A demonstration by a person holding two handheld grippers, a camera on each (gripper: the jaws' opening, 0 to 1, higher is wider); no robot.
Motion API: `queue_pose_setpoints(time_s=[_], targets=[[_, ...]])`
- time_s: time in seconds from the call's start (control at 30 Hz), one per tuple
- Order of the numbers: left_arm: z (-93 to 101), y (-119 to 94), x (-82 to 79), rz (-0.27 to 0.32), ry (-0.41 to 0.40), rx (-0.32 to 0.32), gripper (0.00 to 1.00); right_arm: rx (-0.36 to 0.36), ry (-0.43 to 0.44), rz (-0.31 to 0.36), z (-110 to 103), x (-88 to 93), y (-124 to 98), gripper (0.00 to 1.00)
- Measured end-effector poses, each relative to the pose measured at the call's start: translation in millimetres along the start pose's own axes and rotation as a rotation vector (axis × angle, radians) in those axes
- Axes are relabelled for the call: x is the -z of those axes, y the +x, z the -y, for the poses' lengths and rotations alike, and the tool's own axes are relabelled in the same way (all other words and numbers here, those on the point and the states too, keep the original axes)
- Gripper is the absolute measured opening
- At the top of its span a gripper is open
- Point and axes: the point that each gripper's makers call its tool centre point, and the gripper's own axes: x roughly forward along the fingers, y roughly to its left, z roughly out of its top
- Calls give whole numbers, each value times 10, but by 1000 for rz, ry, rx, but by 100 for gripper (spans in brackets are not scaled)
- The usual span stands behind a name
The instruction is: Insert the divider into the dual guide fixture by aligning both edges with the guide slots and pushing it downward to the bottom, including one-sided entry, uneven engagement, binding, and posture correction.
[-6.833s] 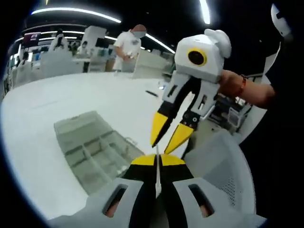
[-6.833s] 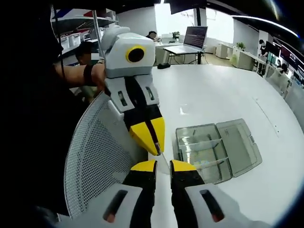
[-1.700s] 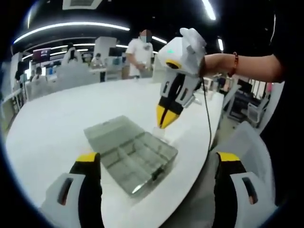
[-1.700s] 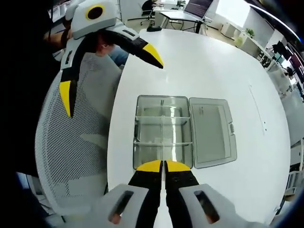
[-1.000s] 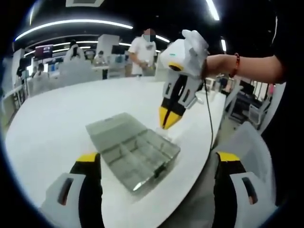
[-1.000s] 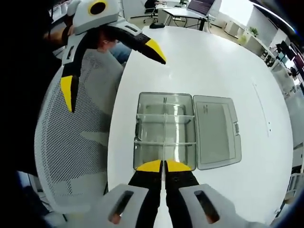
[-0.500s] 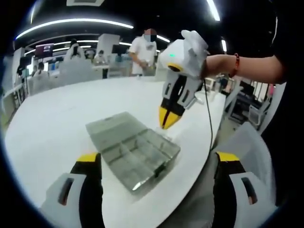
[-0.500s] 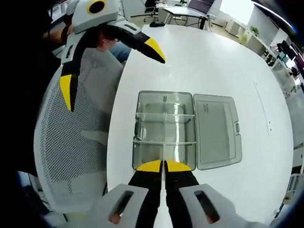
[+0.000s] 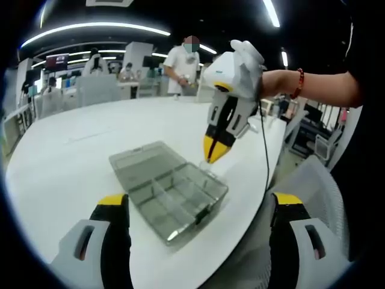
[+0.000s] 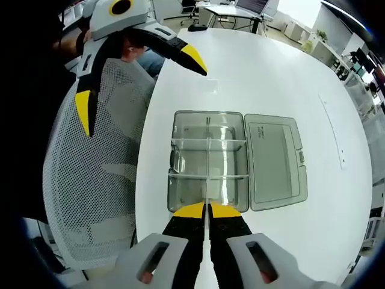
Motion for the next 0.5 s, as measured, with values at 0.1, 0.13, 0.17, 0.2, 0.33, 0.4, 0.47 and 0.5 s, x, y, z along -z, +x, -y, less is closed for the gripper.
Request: queue_pose_setpoints(time_s=[0.1, 0.13, 0.17, 0.2, 0.33, 0.4, 0.47, 0.5], targets=[[-3, 1, 4, -1, -2, 1, 96, -1, 0, 1, -3, -8, 2, 0], [-4, 1, 5, -1, -2, 1, 96, 0, -3, -4, 1, -6, 4, 0], [-4, 1, 7, -2, -1, 2, 96, -1, -4, -4, 1, -11, 5, 0], [-5, 1, 6, -1, 0, 2, 96, -1, -1, -3, 3, -21, 9, 0], [-15, -2, 12, -1, -4, 0, 95, 0, -1, -4, 25, -53, 11, 0], [-18, -3, 17, -3, -5, -1, 95, -1, -1, 2, 34, -82, 13, 0], [-18, -5, 21, -5, -6, -1, 95, 2, 0, 0, 44, -94, 19, 0], [-20, -7, 20, -3, -6, -2, 95, 0, -1, 2, 43, -101, 21, 0]])
